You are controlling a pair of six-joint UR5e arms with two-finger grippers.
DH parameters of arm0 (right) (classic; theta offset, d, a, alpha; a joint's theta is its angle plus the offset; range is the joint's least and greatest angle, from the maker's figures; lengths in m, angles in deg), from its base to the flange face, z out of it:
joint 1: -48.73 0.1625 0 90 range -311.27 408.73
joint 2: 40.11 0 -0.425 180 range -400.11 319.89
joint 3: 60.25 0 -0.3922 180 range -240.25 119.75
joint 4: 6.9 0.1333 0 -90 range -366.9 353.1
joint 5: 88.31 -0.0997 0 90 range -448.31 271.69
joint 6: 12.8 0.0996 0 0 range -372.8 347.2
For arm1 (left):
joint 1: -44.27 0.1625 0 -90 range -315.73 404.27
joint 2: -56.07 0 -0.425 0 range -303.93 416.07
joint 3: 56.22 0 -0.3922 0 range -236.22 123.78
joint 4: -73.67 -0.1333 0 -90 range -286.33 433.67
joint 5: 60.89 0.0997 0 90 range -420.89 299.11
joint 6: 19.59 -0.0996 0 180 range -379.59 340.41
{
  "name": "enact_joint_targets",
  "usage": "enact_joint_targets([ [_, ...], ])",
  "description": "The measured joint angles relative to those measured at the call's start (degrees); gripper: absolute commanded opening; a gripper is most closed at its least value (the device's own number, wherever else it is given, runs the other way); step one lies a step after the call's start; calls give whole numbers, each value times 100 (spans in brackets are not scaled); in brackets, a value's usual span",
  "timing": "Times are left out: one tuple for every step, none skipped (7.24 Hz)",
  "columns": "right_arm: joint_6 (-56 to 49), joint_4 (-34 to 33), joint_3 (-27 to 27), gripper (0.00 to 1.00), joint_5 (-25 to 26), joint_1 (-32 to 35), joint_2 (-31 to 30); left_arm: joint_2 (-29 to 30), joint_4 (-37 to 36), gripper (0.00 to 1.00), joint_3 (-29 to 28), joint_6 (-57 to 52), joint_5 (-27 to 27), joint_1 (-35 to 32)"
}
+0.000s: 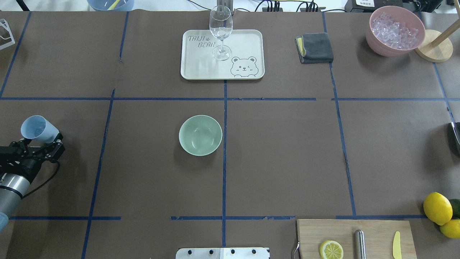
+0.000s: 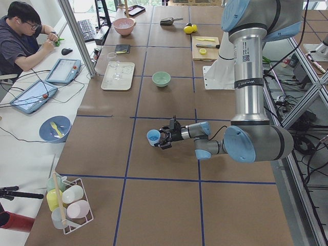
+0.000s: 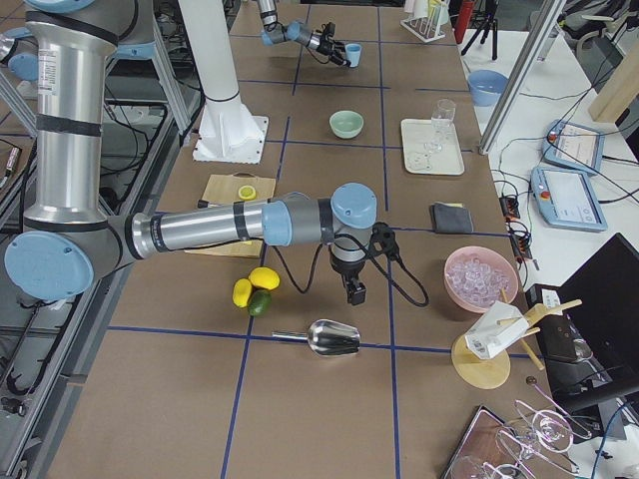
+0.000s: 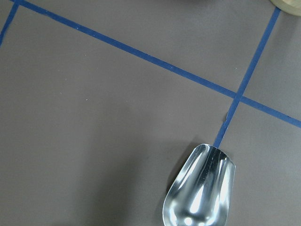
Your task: Pour ice into bowl
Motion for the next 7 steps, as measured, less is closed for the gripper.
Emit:
enact_joint_targets([
  [1,0,3,100,1,4,5,40,-10,100,-74,-2,-48,-84],
  [1,0,6,100,2,9,9,78,-17,100,-174,-11,-105,-182],
  [1,0,7,100,2,11,10,119,-20,95,-234,-18,-149,-243],
  [1,0,7,100,4,11,14,157,-21,34,-267,-21,-169,-271],
  [3,0,7,100,8,11,23,203,-22,0,-282,-22,-173,-285],
  [12,0,7,100,10,13,36,248,-9,0,-283,-23,-177,-293],
  [28,0,7,100,11,16,48,279,67,0,-244,-31,-268,-303],
])
